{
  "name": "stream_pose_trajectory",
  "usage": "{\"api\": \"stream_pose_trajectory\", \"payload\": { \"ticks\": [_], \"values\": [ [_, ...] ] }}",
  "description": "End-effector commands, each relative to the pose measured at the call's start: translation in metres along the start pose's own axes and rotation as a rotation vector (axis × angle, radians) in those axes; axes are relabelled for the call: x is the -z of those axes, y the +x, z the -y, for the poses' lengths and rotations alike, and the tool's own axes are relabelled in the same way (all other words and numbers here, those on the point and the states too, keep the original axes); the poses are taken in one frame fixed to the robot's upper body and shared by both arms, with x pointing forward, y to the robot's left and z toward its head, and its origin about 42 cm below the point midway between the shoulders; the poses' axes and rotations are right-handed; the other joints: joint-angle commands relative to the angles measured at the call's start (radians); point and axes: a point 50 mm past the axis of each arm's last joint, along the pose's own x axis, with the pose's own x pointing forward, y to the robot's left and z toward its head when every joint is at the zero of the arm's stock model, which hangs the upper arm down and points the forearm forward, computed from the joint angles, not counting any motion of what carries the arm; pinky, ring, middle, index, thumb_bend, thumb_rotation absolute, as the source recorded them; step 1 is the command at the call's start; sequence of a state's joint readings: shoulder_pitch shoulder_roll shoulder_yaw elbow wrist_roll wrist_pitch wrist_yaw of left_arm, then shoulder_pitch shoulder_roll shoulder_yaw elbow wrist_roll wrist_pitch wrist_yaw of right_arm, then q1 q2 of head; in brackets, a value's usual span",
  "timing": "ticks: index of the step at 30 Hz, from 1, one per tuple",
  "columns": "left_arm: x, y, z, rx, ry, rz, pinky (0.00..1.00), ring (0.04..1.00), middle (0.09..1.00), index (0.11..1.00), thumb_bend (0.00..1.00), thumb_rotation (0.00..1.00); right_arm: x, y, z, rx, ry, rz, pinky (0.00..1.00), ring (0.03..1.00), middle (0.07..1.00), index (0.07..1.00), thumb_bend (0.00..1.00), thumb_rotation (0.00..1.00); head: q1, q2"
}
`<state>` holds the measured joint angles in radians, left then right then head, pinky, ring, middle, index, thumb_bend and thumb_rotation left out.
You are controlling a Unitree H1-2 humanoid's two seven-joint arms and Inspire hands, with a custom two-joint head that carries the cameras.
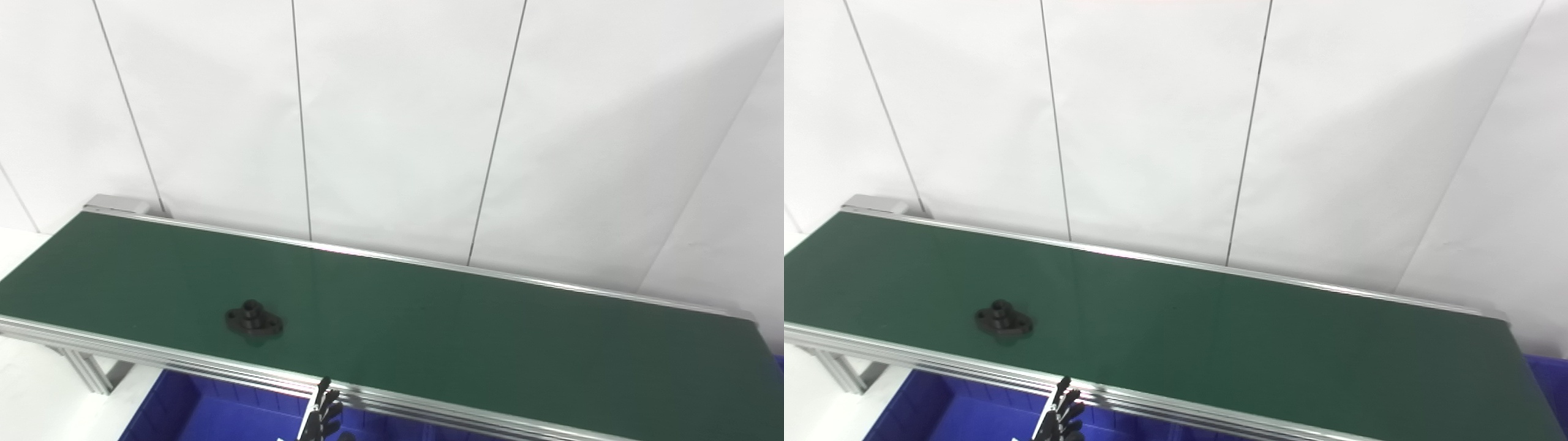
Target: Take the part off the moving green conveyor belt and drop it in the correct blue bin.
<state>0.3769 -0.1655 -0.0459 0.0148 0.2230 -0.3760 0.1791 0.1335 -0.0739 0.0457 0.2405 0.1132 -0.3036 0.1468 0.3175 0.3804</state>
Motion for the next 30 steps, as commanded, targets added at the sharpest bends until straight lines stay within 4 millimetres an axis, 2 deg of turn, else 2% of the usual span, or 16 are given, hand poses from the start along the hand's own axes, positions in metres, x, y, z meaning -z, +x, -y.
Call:
{"api": "stream_pose_trajectory", "payload": {
  "ticks": [1, 4, 6, 12, 15, 16, 17, 20, 22, 26, 30],
  "values": [
    [-0.014, 0.003, 0.004, -0.017, -0.018, 0.08, 0.83, 0.884, 0.927, 0.973, 0.56, 0.87, -0.014, 0.008, 0.001, -0.014, 0.004, 0.09, 1.0, 0.987, 1.0, 1.0, 0.7, 1.0, 0.014, 0.009],
    [-0.019, 0.003, 0.008, -0.018, -0.023, 0.102, 0.79, 0.865, 0.912, 0.958, 0.51, 0.85, -0.016, 0.007, 0.003, -0.021, 0.008, 0.09, 1.0, 0.992, 1.0, 1.0, 0.71, 1.0, 0.02, 0.019],
    [-0.024, 0.003, 0.011, -0.025, -0.033, 0.114, 0.77, 0.851, 0.9, 0.946, 0.49, 0.82, -0.018, 0.005, 0.006, -0.027, 0.012, 0.093, 1.0, 0.997, 1.0, 1.0, 0.69, 1.0, 0.031, 0.047],
    [-0.032, 0.003, 0.016, -0.035, -0.026, 0.121, 0.76, 0.841, 0.892, 0.936, 0.51, 0.8, -0.025, 0.006, 0.008, -0.04, 0.01, 0.102, 1.0, 1.0, 1.0, 1.0, 0.67, 1.0, 0.051, 0.082],
    [-0.033, 0.004, 0.016, -0.03, -0.021, 0.124, 0.77, 0.84, 0.893, 0.937, 0.49, 0.82, -0.027, 0.008, 0.009, -0.053, -0.033, 0.104, 1.0, 0.992, 1.0, 1.0, 0.67, 0.96, 0.06, 0.099],
    [-0.034, 0.005, 0.015, -0.028, -0.019, 0.124, 0.77, 0.842, 0.894, 0.937, 0.48, 0.81, -0.028, 0.01, 0.008, -0.057, -0.044, 0.107, 1.0, 0.99, 1.0, 1.0, 0.67, 0.95, 0.063, 0.124],
    [-0.035, 0.005, 0.015, -0.027, -0.018, 0.123, 0.77, 0.845, 0.896, 0.938, 0.48, 0.81, -0.029, 0.011, 0.008, -0.059, -0.051, 0.11, 1.0, 0.991, 1.0, 1.0, 0.67, 0.92, 0.063, 0.124],
    [-0.035, 0.003, 0.008, -0.019, -0.017, 0.089, 0.8, 0.862, 0.912, 0.946, 0.51, 0.8, -0.04, 0.013, 0.005, -0.062, -0.145, 0.153, 1.0, 0.985, 1.0, 1.0, 0.72, 0.89, 0.051, 0.157],
    [-0.036, 0.004, 0.006, -0.017, -0.013, 0.077, 0.82, 0.879, 0.924, 0.957, 0.54, 0.81, -0.049, 0.015, 0.002, -0.062, -0.191, 0.183, 0.99, 0.97, 0.998, 1.0, 0.72, 0.87, 0.041, 0.173],
    [-0.036, 0.006, 0.006, -0.008, -0.005, 0.078, 0.84, 0.882, 0.923, 0.97, 0.56, 0.86, -0.071, 0.023, -0.003, -0.055, -0.262, 0.253, 0.92, 0.906, 0.937, 0.983, 0.73, 0.75, 0.021, 0.192],
    [-0.034, 0.008, 0.009, 0.007, -0.008, 0.072, 0.88, 0.9, 0.934, 0.985, 0.55, 0.9, -0.09, 0.036, -0.007, -0.05, -0.321, 0.296, 0.88, 0.878, 0.906, 0.949, 0.77, 0.7, -0.005, 0.212]
  ]
}}
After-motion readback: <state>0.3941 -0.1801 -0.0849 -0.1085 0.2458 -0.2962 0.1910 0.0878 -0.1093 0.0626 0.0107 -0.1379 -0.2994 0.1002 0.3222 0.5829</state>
